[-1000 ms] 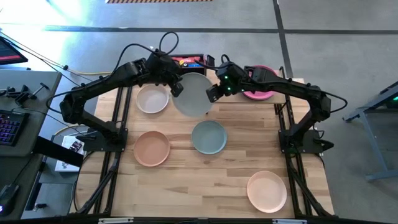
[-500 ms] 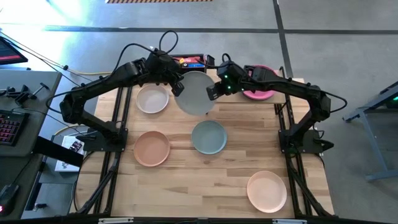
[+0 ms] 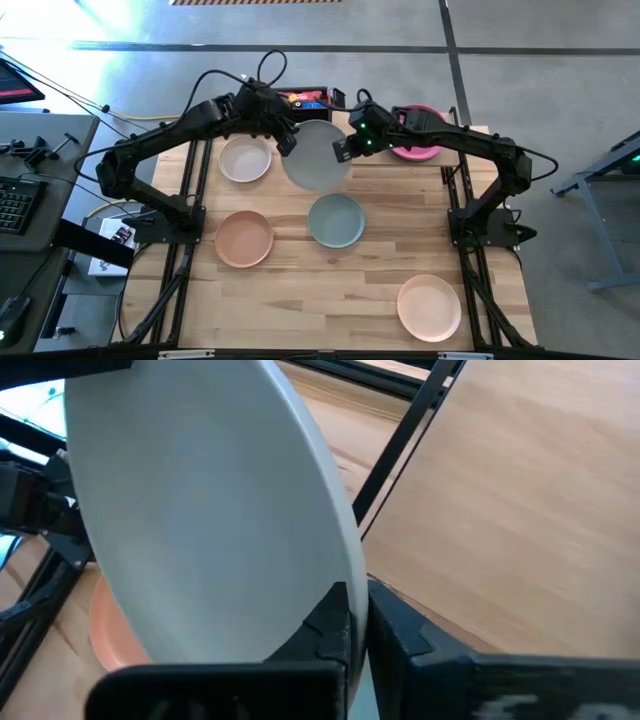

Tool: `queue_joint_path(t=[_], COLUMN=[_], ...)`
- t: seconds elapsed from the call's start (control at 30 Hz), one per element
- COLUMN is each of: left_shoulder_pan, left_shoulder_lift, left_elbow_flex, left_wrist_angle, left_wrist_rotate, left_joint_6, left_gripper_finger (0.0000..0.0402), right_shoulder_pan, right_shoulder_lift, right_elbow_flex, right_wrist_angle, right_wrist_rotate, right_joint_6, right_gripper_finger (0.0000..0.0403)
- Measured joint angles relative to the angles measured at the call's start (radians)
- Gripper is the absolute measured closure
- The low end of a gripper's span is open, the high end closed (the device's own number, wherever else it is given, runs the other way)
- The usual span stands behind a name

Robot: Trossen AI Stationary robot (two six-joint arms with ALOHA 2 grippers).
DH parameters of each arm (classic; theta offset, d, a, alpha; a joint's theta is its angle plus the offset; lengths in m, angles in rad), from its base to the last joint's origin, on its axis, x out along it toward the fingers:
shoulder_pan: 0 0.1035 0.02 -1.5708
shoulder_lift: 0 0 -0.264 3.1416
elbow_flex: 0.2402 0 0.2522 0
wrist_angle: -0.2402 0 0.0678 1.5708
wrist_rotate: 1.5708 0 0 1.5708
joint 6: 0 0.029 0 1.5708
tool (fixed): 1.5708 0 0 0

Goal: Place and stack plates onto a shelf
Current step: Stack the white plate on top of the pink plate on the shelf

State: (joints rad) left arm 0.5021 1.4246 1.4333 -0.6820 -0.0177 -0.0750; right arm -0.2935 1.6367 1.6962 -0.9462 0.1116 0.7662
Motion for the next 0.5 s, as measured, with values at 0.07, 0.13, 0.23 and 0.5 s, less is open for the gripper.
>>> queue_joint_path(t=[0.07,0.13,0.23,0.5], left_shoulder_pan=[0.003,0.007,0.015,0.019], left_shoulder_lift=[0.0,0.0,-0.003,-0.003], left_elbow_flex=[0.0,0.0,0.0,0.067], left_wrist_angle=[0.001,0.001,0.003,-0.001], left_wrist_rotate=[0.0,0.003,0.007,0.035], left_joint_6=[-0.019,-0.027,-0.028,-0.021], left_gripper_finger=[0.0304,0.0296,0.0289,0.029], right_shoulder_pan=[0.0,0.0,0.0,0.0], right_shoulder_lift=[0.0,-0.002,-0.016,-0.046], right_elbow_flex=[0.0,0.0,0.0,0.0], right_wrist_angle=[-0.001,-0.007,-0.006,-0.046], right_wrist_rotate=[0.0,0.0,0.001,0.035], right_joint_6=[0.0,-0.003,-0.003,0.003], right_gripper_finger=[0.0402,0.0402,0.0402,0.0403])
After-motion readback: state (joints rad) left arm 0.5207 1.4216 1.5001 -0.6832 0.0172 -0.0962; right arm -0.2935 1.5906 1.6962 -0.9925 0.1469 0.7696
